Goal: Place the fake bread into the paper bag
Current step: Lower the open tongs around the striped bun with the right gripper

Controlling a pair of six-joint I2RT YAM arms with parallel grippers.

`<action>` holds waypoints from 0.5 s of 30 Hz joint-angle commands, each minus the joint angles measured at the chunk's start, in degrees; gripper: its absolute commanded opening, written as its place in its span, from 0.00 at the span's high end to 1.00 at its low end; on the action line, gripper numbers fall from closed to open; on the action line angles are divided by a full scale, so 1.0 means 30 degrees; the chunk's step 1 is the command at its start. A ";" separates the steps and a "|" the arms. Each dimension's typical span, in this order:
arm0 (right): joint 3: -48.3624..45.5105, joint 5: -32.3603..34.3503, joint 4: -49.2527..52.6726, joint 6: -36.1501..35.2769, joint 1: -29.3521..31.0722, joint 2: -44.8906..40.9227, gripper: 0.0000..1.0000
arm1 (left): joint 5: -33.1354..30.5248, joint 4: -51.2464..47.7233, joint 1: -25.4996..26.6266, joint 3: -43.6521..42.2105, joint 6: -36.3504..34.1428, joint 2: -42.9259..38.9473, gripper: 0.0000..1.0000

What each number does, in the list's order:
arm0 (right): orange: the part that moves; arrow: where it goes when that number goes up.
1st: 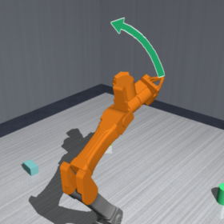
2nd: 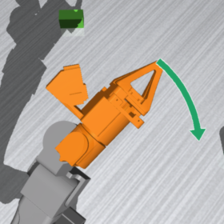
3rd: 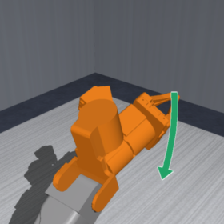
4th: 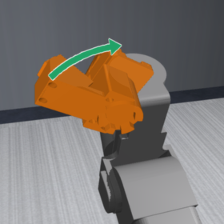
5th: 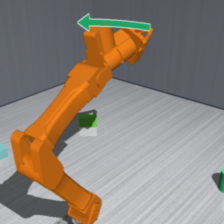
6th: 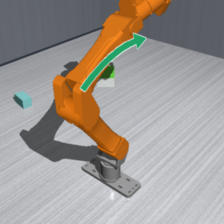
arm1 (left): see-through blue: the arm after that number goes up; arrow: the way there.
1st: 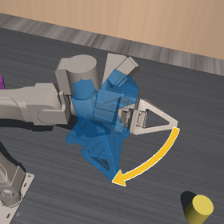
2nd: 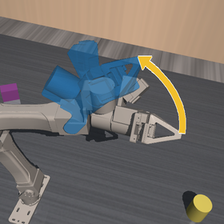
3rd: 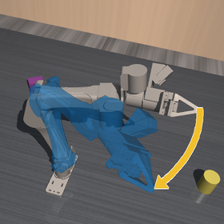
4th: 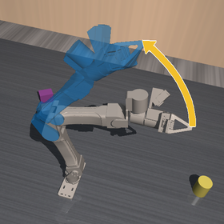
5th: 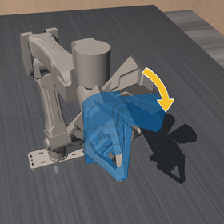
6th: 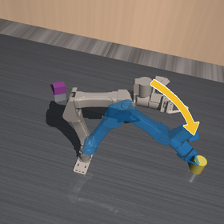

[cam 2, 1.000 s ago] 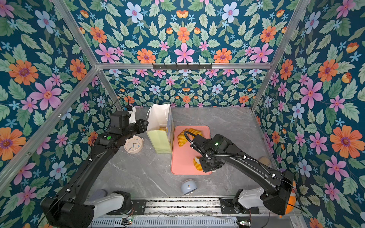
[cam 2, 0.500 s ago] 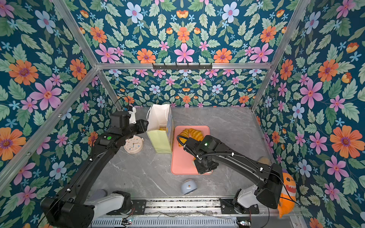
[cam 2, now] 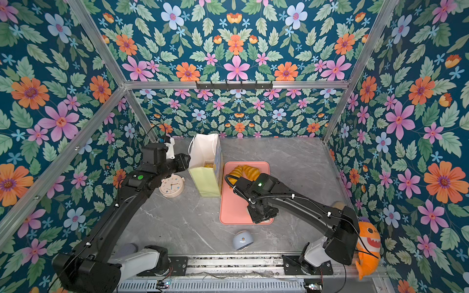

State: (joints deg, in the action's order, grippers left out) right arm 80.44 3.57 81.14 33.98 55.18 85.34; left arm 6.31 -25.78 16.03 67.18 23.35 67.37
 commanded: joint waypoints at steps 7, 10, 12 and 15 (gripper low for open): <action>0.0109 0.0325 0.0169 -0.0090 0.0057 0.0497 0.55 | -0.0058 0.0156 -0.0013 0.0056 -0.0254 -0.0046 0.54; 0.0052 0.0354 0.0034 -0.0046 0.0035 0.0579 0.55 | -0.0037 0.0156 -0.0018 -0.0032 -0.0255 -0.0046 0.54; -0.0039 0.0324 -0.0088 -0.0048 0.0036 0.0630 0.55 | -0.0023 0.0184 -0.0017 -0.0097 -0.0255 -0.0046 0.54; -0.0063 0.0328 -0.0210 -0.0063 0.0036 0.0784 0.56 | 0.0106 0.0331 -0.0019 -0.0246 -0.0241 -0.0031 0.54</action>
State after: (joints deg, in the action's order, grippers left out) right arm 80.31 3.60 80.42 33.80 55.18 87.44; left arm 6.33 -25.76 16.01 66.59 23.31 67.37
